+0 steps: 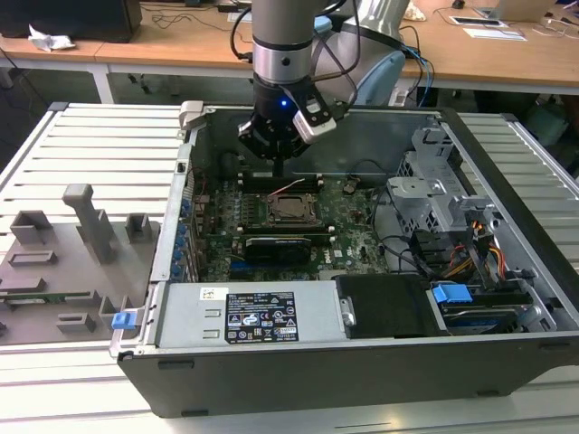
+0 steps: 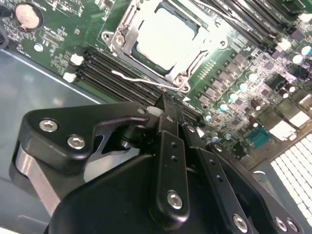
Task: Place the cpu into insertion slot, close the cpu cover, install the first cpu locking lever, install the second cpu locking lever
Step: 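Install the first cpu locking lever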
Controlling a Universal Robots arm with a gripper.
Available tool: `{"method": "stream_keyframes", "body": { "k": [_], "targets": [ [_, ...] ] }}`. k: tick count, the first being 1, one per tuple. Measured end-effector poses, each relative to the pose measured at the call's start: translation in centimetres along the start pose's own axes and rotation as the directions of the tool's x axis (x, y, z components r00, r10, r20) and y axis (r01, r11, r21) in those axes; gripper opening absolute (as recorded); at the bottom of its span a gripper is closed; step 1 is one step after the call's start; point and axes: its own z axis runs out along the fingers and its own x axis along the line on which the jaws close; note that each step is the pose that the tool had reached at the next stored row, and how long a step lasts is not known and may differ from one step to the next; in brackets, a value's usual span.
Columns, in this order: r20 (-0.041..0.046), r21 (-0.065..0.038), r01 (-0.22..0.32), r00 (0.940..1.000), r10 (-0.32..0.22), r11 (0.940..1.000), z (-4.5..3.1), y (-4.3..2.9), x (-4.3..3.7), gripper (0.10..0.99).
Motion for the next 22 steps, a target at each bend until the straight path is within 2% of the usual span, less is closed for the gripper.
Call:
{"method": "stream_keyframes", "body": {
  "k": [10,11,12,13,17,18,20,22],
  "targets": [
    [0.0006,-0.013,0.000,1.0000,0.000,0.9999,0.31,-0.01,-0.05,0.106],
    [0.0007,-0.016,0.000,1.0000,0.000,0.9999,0.35,-0.02,-0.05,0.106],
    [0.0017,-0.032,-0.001,1.0000,0.001,0.9995,0.41,-0.13,-0.04,0.106],
    [0.0022,-0.041,-0.001,1.0000,0.001,0.9992,0.53,-0.23,-0.10,0.106],
    [0.0037,-0.042,-0.003,1.0000,0.003,0.9991,0.92,-0.30,-0.21,0.106],
    [0.0041,-0.045,-0.009,0.9999,0.009,0.9990,1.02,-0.31,-0.30,0.106],
    [0.0052,-0.056,-0.023,0.9997,0.023,0.9982,1.33,-0.34,-0.70,0.106],
    [0.0051,-0.056,-0.024,0.9997,0.025,0.9981,1.55,-0.37,-1.06,0.106]
  ]
}}
